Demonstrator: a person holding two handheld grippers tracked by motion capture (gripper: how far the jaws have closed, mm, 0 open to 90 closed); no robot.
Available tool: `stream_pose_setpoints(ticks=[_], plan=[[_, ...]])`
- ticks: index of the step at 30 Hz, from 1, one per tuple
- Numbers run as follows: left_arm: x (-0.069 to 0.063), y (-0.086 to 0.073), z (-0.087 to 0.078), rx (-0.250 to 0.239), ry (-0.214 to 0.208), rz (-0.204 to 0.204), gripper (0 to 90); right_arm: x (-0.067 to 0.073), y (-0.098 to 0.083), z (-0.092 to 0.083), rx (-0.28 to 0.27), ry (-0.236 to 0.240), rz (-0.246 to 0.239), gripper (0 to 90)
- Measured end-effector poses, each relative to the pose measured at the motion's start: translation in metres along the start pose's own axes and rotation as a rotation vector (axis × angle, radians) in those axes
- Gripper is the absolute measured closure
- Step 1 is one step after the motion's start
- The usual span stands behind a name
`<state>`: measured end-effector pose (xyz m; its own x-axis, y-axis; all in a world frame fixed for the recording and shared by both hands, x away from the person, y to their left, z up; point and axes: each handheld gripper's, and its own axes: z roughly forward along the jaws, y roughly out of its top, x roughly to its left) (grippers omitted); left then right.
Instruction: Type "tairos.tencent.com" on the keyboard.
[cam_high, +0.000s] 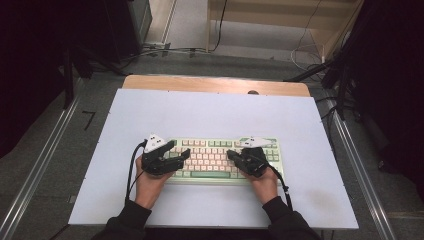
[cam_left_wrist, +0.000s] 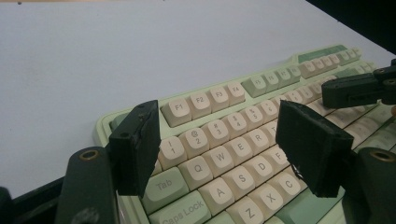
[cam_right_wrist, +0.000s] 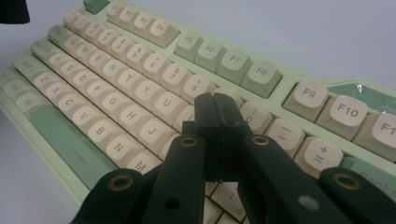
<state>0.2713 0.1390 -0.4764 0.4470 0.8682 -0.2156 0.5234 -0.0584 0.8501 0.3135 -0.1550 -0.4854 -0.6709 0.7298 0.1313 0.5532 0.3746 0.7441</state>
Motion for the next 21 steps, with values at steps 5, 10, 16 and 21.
stream_pose_setpoints(ticks=[5,10,16,21], plan=[[0.000,0.000,0.000,0.001,0.002,0.000,31.4,0.000,0.000,0.001,0.004,-0.009,-0.007,87.2],[0.000,0.000,0.000,0.004,0.000,0.002,31.5,-0.001,-0.001,0.003,0.023,-0.008,0.002,86.6],[0.001,0.000,0.000,0.002,0.006,-0.007,31.4,-0.005,0.005,-0.015,-0.083,0.025,0.049,59.9],[0.002,0.000,-0.002,0.000,0.002,-0.038,29.9,-0.008,0.006,-0.023,-0.108,0.005,0.065,40.0]])
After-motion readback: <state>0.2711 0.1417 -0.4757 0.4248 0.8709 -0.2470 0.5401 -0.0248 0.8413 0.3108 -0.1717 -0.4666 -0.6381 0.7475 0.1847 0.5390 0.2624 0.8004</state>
